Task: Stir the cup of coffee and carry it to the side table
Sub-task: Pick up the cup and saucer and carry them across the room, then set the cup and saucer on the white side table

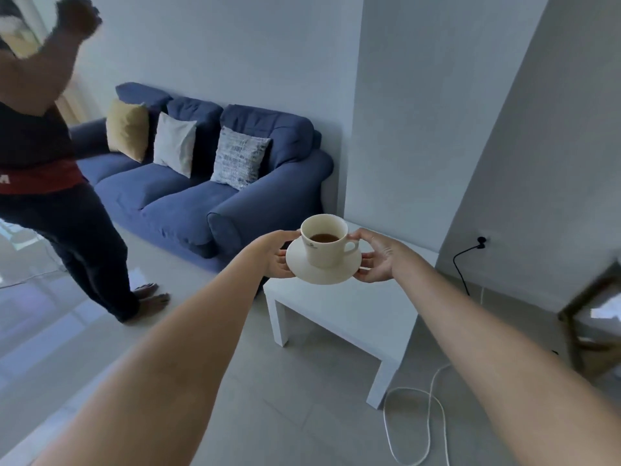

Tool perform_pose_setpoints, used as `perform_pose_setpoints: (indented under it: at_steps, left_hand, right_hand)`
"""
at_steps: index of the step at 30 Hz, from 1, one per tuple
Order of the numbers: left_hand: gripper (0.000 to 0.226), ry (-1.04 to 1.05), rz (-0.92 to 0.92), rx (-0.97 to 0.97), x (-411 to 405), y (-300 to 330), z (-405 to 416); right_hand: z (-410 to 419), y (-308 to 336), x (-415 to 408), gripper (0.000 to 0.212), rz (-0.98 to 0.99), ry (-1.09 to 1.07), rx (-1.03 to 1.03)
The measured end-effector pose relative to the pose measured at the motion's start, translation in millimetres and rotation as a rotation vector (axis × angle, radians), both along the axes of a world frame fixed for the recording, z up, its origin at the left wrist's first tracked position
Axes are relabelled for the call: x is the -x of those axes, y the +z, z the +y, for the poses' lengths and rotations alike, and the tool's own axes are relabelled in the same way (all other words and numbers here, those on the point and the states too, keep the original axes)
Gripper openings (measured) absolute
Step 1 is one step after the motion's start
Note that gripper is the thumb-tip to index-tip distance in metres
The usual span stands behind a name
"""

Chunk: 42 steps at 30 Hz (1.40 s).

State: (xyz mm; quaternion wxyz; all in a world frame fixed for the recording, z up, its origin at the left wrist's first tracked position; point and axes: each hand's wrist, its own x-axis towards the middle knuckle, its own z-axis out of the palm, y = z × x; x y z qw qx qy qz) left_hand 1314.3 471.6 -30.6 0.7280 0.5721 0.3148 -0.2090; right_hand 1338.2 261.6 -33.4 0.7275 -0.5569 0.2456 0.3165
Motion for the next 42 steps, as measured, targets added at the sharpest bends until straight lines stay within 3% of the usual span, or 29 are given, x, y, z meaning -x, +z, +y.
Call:
perform_pose_setpoints:
  at_steps: [18, 23, 27, 33, 42]
  left_hand:
    - [0.062, -0.232, 0.064, 0.009, -214, -28, -42]
    - [0.066, -0.251, 0.078, 0.027, -265, -42, -67]
    - [0.063, -0.266, 0.076, 0.034, -303, -51, -90]
    - [0.062, -0.244, 0.076, 0.041, -342, -69, -116]
    - [0.057, -0.228, 0.125, 0.052, -386, -119, -130]
  right_hand:
    - [-38, -28, -154, 0.054, 0.02, -0.286, -0.003]
    - [-65, -39, -198, 0.035, 0.021, -0.317, -0.01]
    - [-89, -52, -238, 0.055, 0.045, -0.285, -0.007]
    - [-113, -68, -280, 0.049, 0.058, -0.282, -0.036]
    - [-128, -117, -318, 0.015, 0.061, -0.321, -0.056]
